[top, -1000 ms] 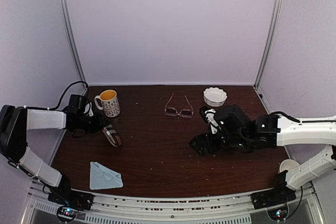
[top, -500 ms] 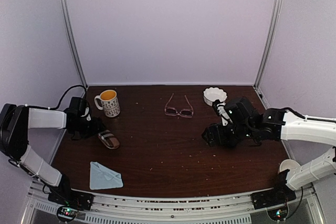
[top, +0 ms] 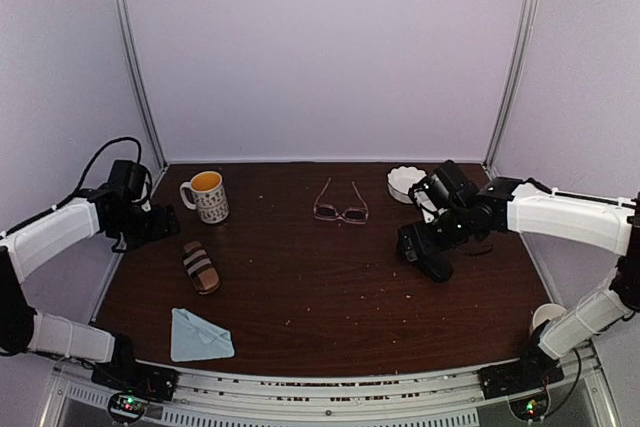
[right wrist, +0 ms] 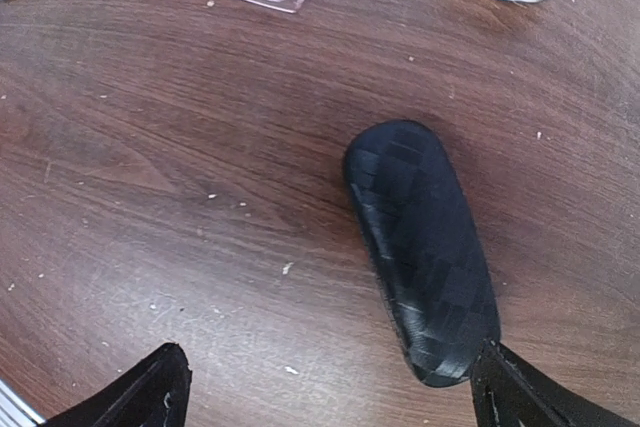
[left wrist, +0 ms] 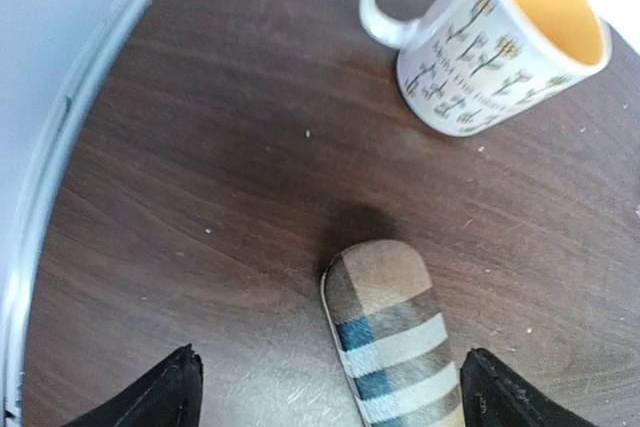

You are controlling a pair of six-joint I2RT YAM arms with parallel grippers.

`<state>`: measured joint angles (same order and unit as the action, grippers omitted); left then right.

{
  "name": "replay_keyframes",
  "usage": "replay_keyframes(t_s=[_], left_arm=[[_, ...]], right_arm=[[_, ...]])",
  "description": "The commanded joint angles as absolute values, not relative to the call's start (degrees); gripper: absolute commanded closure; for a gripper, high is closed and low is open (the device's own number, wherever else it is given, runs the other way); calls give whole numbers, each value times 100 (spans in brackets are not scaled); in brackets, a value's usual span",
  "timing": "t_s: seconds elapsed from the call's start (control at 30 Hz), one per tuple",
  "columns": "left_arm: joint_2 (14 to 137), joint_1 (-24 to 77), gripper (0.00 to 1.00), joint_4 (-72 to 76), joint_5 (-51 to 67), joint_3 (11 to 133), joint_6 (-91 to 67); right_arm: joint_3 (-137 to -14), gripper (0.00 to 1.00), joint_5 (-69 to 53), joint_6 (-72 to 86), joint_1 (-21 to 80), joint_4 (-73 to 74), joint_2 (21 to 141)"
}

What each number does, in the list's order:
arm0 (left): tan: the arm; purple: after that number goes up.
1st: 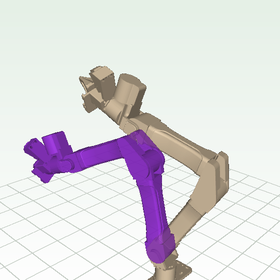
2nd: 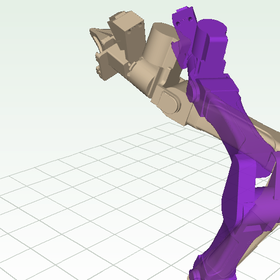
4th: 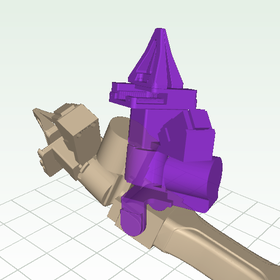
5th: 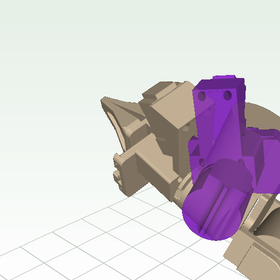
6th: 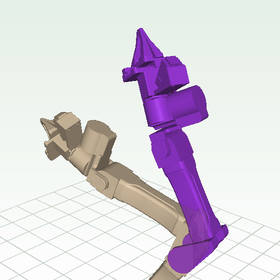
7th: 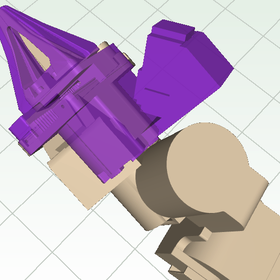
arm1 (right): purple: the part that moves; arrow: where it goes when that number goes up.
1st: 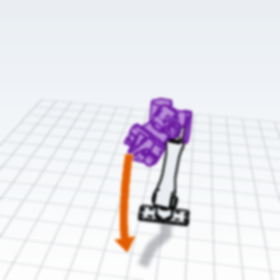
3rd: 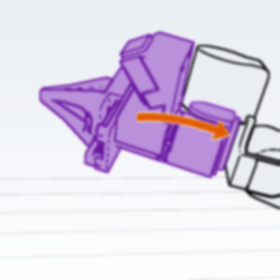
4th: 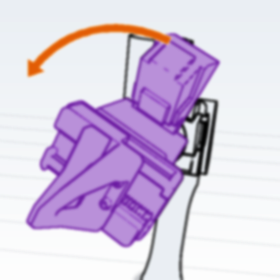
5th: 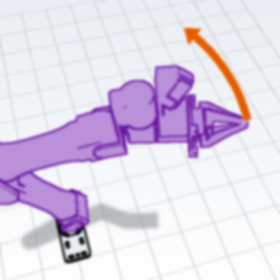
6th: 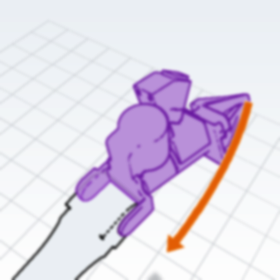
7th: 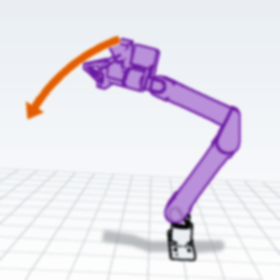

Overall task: Organize the sunglasses
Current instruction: Pick up the sunglasses case from the center of the board.

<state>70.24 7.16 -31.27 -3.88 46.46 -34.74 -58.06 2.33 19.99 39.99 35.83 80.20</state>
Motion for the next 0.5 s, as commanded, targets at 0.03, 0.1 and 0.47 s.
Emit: replay_keyframes(t_s=[0.03, 0.1, 0.47], left_arm=[[6346, 692, 3, -4499, -836, 5261, -3169], [6024, 690, 2, -4912, -1125, 5357, -3181], [4743, 694, 2, -5137, -508, 4934, -2664]], right_arm=[[-6369, 0, 89, 1556, 3727, 4142, 8501], [-6551, 0, 31, 1398, 3701, 4310, 8696], [-7428, 0, 46, 547, 3501, 5177, 9711]])
